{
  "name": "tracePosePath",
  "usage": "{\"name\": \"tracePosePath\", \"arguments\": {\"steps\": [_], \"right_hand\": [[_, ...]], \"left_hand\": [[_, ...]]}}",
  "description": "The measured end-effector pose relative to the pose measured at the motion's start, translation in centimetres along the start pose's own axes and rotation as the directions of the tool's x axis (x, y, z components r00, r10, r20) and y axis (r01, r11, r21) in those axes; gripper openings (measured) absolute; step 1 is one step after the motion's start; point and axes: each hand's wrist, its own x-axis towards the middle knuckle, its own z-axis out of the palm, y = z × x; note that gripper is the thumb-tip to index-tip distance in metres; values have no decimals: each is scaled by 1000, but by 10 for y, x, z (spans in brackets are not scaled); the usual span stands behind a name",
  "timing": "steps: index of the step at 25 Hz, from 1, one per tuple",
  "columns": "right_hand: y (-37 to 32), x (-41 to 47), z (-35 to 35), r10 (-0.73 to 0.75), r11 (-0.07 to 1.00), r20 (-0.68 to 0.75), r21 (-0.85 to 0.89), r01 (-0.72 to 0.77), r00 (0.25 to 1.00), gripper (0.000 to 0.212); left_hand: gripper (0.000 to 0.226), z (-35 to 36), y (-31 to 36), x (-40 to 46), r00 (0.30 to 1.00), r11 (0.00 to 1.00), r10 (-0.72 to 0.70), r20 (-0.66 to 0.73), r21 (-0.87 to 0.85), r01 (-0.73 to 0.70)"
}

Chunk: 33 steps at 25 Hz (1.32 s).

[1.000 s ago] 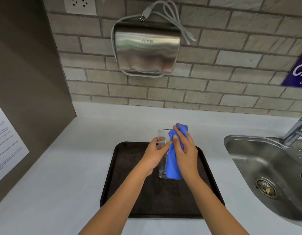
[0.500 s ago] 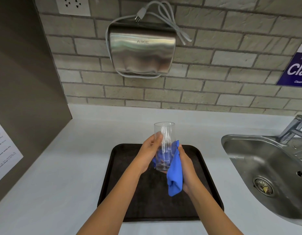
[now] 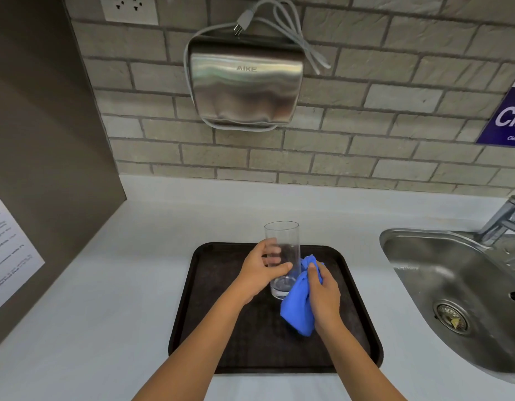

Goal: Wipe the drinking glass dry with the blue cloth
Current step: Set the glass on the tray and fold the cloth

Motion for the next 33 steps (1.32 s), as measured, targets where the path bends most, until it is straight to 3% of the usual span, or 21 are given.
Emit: {"name": "tracePosePath", "arguments": {"steps": [5, 7, 12, 15, 18, 20, 22, 24, 26, 27, 30, 33], "right_hand": [[9, -12, -17, -101, 987, -102, -136, 87, 990, 21], [10, -20, -18, -125, 981, -96, -164, 108, 988, 12], [10, -47, -9, -173, 966, -18, -198, 166, 985, 14], [8, -68, 5, -239, 945, 42, -221, 243, 970, 14], [2, -85, 25, -254, 934, 135, -222, 279, 958, 16], [-5, -90, 40, -243, 937, 206, -202, 284, 948, 22], [-13, -90, 57, -232, 941, 278, -177, 287, 932, 30], [-22, -87, 79, -165, 967, 362, -126, 223, 917, 31], [-30, -81, 109, -60, 985, 456, -116, 127, 888, 40], [-34, -79, 125, -27, 989, 494, -112, 95, 869, 44], [-39, -75, 170, 22, 1000, 597, -1, -27, 802, 47], [-30, -71, 202, 71, 974, 717, 100, -204, 693, 53]], "left_hand": [[66, 2, -20, 8, 997, 987, 74, -36, 144, -68], [68, 1, -28, 10, 996, 980, 87, -34, 183, -79], [68, -1, -41, 6, 995, 976, 91, -47, 202, -80], [73, -1, -42, 4, 996, 981, 76, -43, 182, -67], [30, -1, -27, -6, 997, 996, -21, -69, 88, 27], [34, -15, -22, -14, 993, 993, -54, -101, 98, 64], [41, -42, -20, -27, 985, 993, -114, -131, -48, 108], [33, -73, -13, -43, 974, 990, -119, -191, -92, 103], [44, -109, -4, -63, 974, 985, -139, -181, -122, 118], [46, -127, 0, -71, 976, 987, -143, -165, -99, 128], [21, -173, 6, -91, 976, 991, -114, -184, 46, 124], [22, -211, -2, -98, 957, 987, -107, -272, 86, 135]]}}
